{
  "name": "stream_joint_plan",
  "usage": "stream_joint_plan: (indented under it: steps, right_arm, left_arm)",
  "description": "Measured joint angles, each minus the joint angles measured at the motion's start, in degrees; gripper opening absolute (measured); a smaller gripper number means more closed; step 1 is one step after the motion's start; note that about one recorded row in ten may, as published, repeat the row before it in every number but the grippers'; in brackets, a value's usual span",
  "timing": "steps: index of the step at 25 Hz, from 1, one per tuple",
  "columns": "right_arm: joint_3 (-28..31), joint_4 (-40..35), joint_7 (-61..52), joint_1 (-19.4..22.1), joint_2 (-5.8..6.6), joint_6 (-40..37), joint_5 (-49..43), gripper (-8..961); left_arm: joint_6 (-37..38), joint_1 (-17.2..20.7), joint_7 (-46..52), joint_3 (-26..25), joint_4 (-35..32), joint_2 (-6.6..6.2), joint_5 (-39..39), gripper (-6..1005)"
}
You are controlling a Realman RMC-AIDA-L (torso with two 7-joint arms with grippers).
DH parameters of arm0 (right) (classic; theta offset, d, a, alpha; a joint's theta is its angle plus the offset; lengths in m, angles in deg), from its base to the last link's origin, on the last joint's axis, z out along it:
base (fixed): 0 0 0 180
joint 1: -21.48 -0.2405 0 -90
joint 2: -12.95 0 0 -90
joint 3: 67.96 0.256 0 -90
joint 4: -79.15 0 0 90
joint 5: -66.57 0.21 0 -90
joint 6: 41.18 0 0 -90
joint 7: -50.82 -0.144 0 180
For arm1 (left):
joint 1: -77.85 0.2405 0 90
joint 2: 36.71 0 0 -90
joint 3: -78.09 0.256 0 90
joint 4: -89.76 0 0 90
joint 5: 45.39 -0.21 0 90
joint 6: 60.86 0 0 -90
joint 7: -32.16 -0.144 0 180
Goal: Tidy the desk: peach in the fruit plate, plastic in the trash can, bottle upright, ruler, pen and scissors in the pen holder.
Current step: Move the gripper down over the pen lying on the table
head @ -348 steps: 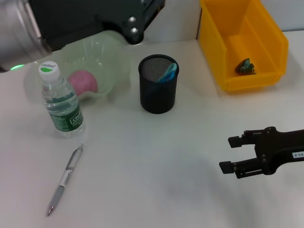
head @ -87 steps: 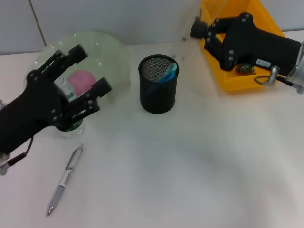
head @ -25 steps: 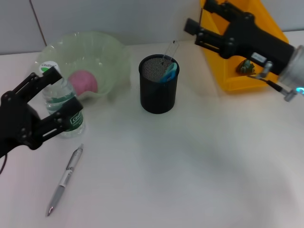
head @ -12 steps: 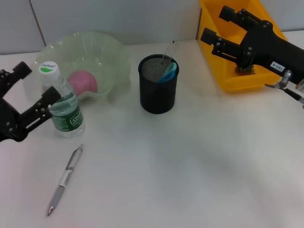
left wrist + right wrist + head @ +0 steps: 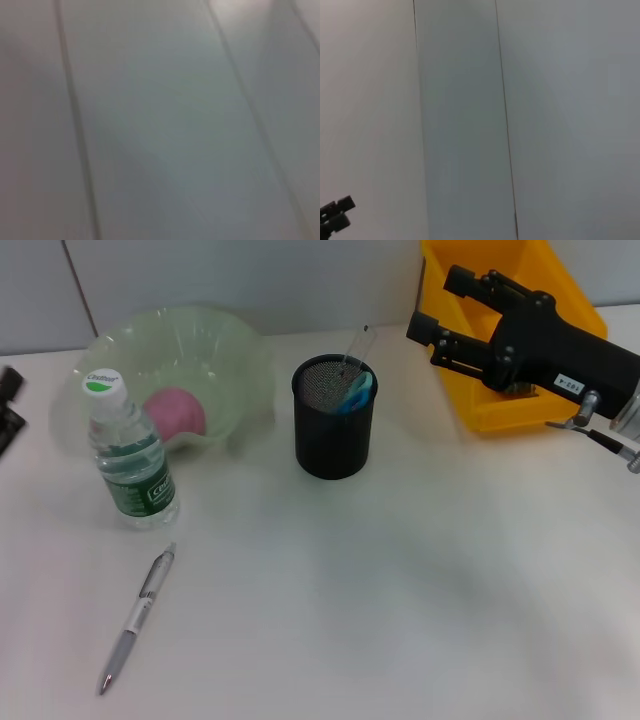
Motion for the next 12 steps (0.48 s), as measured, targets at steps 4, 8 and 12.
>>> stream_joint_plan:
  steps: [4, 8, 12]
  right_arm:
    - [-0.3, -0.5, -1.0, -0.2, 0.03, 0.9, -0.2, 817]
    - [-0.4, -1.1, -2.5, -0.6, 0.04, 1.4, -1.4, 816]
    - [-0.4, -1.3, -2.7, -0.6, 0.04, 1.7, -1.6, 816]
  left_arm:
    - [-11.7, 3.2, -1.8, 7.4, -8.6, -0.4, 11.2, 834]
    - [-38.3, 10.6, -0.1, 11.6, -31.7, -0.85, 10.6, 830]
    - [-51.2, 13.2, 8.9, 13.7, -42.7, -2.92, 4.7, 826]
